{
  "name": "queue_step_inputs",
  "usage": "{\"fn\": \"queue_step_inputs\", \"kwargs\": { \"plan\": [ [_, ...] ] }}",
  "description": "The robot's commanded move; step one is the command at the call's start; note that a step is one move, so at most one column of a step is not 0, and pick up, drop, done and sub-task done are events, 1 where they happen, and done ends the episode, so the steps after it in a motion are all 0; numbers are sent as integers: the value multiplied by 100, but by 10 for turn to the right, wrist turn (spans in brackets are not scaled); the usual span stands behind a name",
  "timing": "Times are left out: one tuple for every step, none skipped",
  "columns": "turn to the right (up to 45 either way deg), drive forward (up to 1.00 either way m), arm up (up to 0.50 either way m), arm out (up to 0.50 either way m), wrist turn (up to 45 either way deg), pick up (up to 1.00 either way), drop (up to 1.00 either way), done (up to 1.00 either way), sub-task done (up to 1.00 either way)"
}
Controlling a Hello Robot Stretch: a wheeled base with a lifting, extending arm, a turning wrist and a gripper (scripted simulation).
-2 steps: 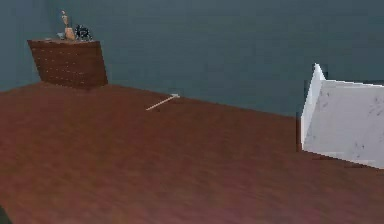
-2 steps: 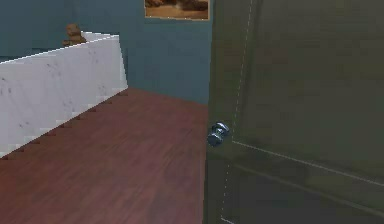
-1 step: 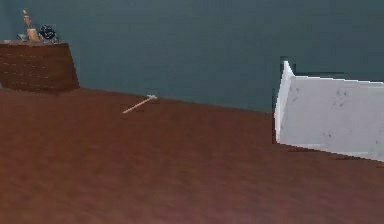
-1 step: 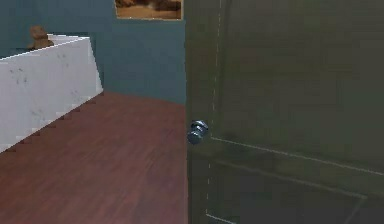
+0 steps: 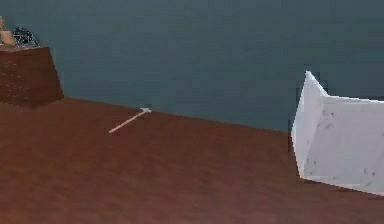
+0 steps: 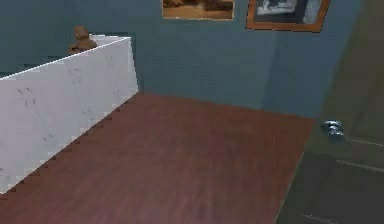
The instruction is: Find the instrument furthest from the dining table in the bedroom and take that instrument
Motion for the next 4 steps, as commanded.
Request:
{"fn": "queue_step_inputs", "kwargs": {
  "plan": [
    [-420, 0, 0, 0, 0, 0, 0, 0, 0],
    [0, 60, 0, 0, 0, 0, 0, 0, 0],
    [-270, 0, 0, 0, 0, 0, 0, 0, 0],
    [0, 65, 0, 0, 0, 0, 0, 0, 0]
  ]
}}
